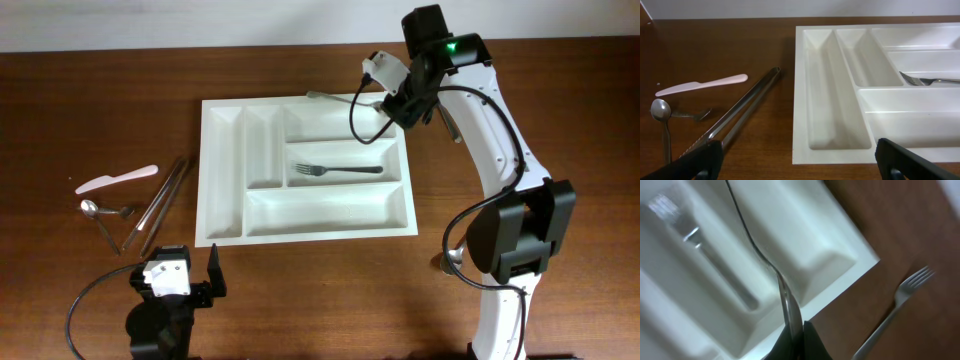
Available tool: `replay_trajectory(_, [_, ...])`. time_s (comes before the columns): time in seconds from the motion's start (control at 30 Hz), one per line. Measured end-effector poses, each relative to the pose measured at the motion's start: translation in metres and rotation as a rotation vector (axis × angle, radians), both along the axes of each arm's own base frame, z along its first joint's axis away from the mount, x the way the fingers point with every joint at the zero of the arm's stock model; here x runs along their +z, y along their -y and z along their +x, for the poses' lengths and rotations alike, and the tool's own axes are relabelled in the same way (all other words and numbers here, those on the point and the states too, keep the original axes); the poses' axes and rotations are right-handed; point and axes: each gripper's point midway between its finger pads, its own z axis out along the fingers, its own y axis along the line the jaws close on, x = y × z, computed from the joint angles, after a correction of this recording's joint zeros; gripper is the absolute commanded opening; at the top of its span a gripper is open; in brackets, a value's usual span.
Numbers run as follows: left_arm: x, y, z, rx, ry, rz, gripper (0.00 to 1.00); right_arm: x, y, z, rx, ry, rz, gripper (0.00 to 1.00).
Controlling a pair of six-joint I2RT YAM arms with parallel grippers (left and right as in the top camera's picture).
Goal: Pack container
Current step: 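Carry the spoon to the tray's upper compartment and lower it, then open the right gripper and withdraw to the right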
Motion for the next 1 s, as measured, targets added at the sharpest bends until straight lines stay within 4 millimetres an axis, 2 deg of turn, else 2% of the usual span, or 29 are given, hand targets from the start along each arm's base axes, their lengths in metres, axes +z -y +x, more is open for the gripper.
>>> replay_trajectory(0.13, [0.0, 0.0, 0.0, 0.0, 0.0, 0.0, 0.99, -0.007, -0.008, 0.015, 0.056, 0.049, 0.016, 0.04])
replay_trajectory(0.23, [0.0, 0.0, 0.0, 0.0, 0.0, 0.0, 0.99, -0.024, -0.015, 0.023, 0.092, 0.045, 0.034, 0.04])
replay_trajectory(0.43, [0.0, 0.0, 0.0, 0.0, 0.0, 0.0, 0.99, -0.067, -0.022, 0.024, 0.12, -0.03, 0.05, 0.04])
replay_trajectory(0.57, [0.0, 0.0, 0.0, 0.0, 0.0, 0.0, 0.99, -0.077, -0.024, 0.027, 0.109, -0.038, 0.065, 0.04])
replay_trajectory(0.6, [0.0, 0.0, 0.0, 0.0, 0.0, 0.0, 0.99, -0.078, -0.025, 0.028, 0.106, -0.037, 0.07, 0.13])
replay_trajectory(0.67, [0.0, 0.0, 0.0, 0.0, 0.0, 0.0, 0.99, -0.078, -0.026, 0.03, 0.103, -0.032, 0.074, 0.42])
replay_trajectory(0.77, [0.0, 0.0, 0.0, 0.0, 0.0, 0.0, 0.99, -0.076, -0.027, 0.032, 0.094, -0.024, 0.086, 0.56])
replay_trajectory(0.87, [0.0, 0.0, 0.0, 0.0, 0.0, 0.0, 0.99, -0.075, -0.028, 0.033, 0.077, -0.025, 0.095, 0.64])
replay_trajectory(0.93, [0.0, 0.0, 0.0, 0.0, 0.0, 0.0, 0.99, -0.075, -0.028, 0.035, 0.06, -0.025, 0.105, 0.77])
replay_trajectory(1.0, [0.0, 0.0, 0.0, 0.0, 0.0, 0.0, 0.99, -0.074, -0.029, 0.036, 0.042, -0.026, 0.113, 0.81])
